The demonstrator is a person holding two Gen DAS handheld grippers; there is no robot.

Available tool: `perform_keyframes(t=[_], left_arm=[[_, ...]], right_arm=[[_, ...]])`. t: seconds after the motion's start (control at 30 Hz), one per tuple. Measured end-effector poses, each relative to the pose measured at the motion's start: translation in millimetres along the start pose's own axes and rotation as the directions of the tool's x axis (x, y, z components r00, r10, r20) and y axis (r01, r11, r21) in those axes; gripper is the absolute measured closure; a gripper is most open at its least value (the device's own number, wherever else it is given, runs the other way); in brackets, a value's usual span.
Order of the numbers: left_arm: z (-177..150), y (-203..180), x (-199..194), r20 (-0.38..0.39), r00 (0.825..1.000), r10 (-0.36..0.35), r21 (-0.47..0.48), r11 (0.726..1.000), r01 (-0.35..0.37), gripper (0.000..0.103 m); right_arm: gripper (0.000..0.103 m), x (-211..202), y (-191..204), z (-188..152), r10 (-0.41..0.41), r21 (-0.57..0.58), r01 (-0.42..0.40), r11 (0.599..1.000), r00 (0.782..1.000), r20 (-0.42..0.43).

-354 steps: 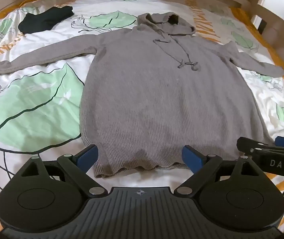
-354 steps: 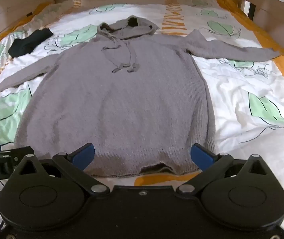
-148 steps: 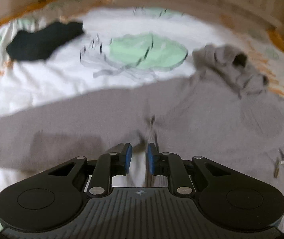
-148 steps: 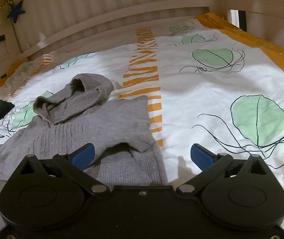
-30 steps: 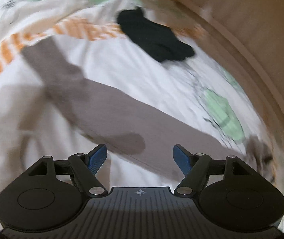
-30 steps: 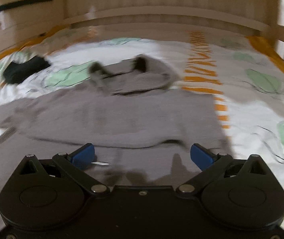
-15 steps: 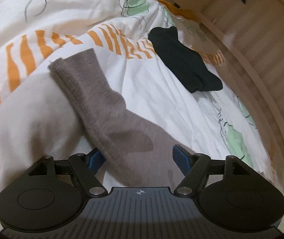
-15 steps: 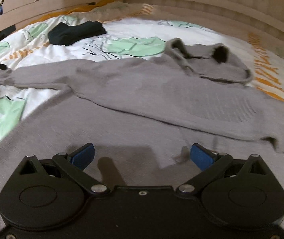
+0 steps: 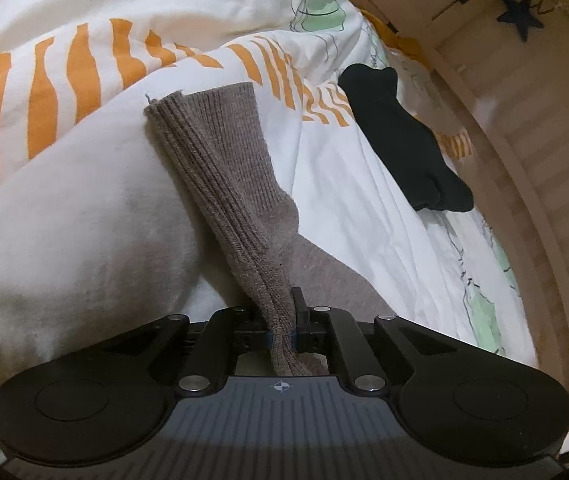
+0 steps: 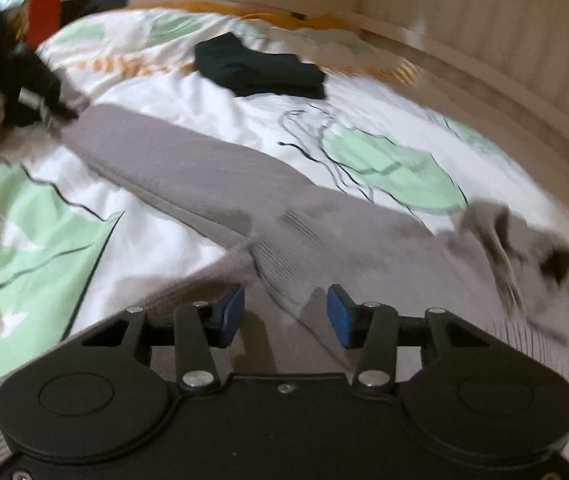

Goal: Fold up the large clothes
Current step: 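Lift the sleeve and fold it across the hoodie body, open left gripper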

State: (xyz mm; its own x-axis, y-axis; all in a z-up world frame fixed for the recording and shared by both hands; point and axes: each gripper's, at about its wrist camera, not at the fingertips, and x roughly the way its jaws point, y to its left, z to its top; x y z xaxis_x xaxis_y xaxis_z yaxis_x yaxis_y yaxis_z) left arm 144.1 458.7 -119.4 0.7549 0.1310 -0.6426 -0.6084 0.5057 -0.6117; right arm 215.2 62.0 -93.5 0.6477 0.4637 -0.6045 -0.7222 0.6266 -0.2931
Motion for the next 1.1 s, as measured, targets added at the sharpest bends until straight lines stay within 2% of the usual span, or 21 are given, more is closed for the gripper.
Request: perform_keyframes(t=[0.1, 0.13, 0.17, 0.2, 0.27, 0.33, 0.43, 0.5, 0.53, 0.6, 0.7, 0.8, 0.93, 1.1], left_arm=[[0, -1, 2, 0.0, 1.0, 0.005, 0.018, 1.0, -0.005, 0.094], [0, -2, 2, 0.001, 1.0, 0.007, 0.024, 1.0, -0.007, 0.094], [0, -2, 2, 0.002, 1.0, 0.009, 0.027, 1.0, -0.009, 0.094], [0, -3, 2, 0.003, 1.0, 0.011, 0.032, 0.999, -0.011, 0.094], [-1, -3, 2, 0.005, 1.0, 0.013, 0.038, 0.999, -0.013, 0.094], [-2, -4, 3, 0.008, 1.0, 0.014, 0.045, 0.999, -0.014, 0.094], [-2, -5, 3, 0.011, 1.0, 0.015, 0.049, 0.999, -0.016, 0.094], [-2, -4, 3, 0.011, 1.0, 0.012, 0.047, 0.999, -0.013, 0.094], [-1, -4, 3, 0.01, 1.0, 0.01, 0.045, 0.999, -0.01, 0.094], [-1, -2, 3, 0.009, 1.0, -0.001, 0.034, 0.999, 0.001, 0.094], [1, 0, 3, 0.007, 1.0, -0.026, 0.015, 1.0, 0.026, 0.094], [4, -2, 0, 0.009, 0.999, -0.04, 0.014, 0.999, 0.04, 0.096], [9, -20, -10, 0.032, 0.999, -0.037, 0.089, 0.995, 0.034, 0.096], [21, -67, -34, 0.063, 0.994, -0.089, 0.204, 0.976, 0.075, 0.096]], right_arm=[[0.05, 12, 8, 2, -0.008, -0.06, 0.008, 0.998, 1.0, -0.007], [0.055, 14, 8, 3, -0.007, -0.07, 0.006, 0.998, 1.0, -0.007], [0.074, 15, 5, 3, -0.002, -0.064, 0.001, 0.998, 1.0, -0.008], [0.083, 15, 1, 4, -0.008, -0.043, 0.008, 0.999, 1.0, -0.008], [0.085, 7, -18, 7, 0.003, 0.076, -0.005, 0.997, 1.0, 0.026], [0.086, -2, -37, 9, 0.008, 0.206, -0.02, 0.978, 0.998, 0.061], [0.085, -11, -60, 9, 0.064, 0.375, -0.101, 0.922, 0.992, 0.111], [0.071, -6, -62, 8, 0.14, 0.408, -0.177, 0.896, 0.983, 0.12], [0.07, 0, -59, 8, 0.186, 0.401, -0.213, 0.891, 0.977, 0.105], [0.056, 8, -48, 6, 0.273, 0.366, -0.283, 0.886, 0.959, 0.081], [0.051, 0, -33, 1, 0.258, 0.306, -0.268, 0.913, 0.963, 0.074], [0.05, -13, -32, -8, 0.258, 0.303, -0.268, 0.915, 0.963, 0.071], [0.047, -29, -40, -22, 0.234, 0.298, -0.239, 0.924, 0.971, 0.055], [0.047, -50, -58, -41, 0.194, 0.332, -0.196, 0.923, 0.98, 0.038]])
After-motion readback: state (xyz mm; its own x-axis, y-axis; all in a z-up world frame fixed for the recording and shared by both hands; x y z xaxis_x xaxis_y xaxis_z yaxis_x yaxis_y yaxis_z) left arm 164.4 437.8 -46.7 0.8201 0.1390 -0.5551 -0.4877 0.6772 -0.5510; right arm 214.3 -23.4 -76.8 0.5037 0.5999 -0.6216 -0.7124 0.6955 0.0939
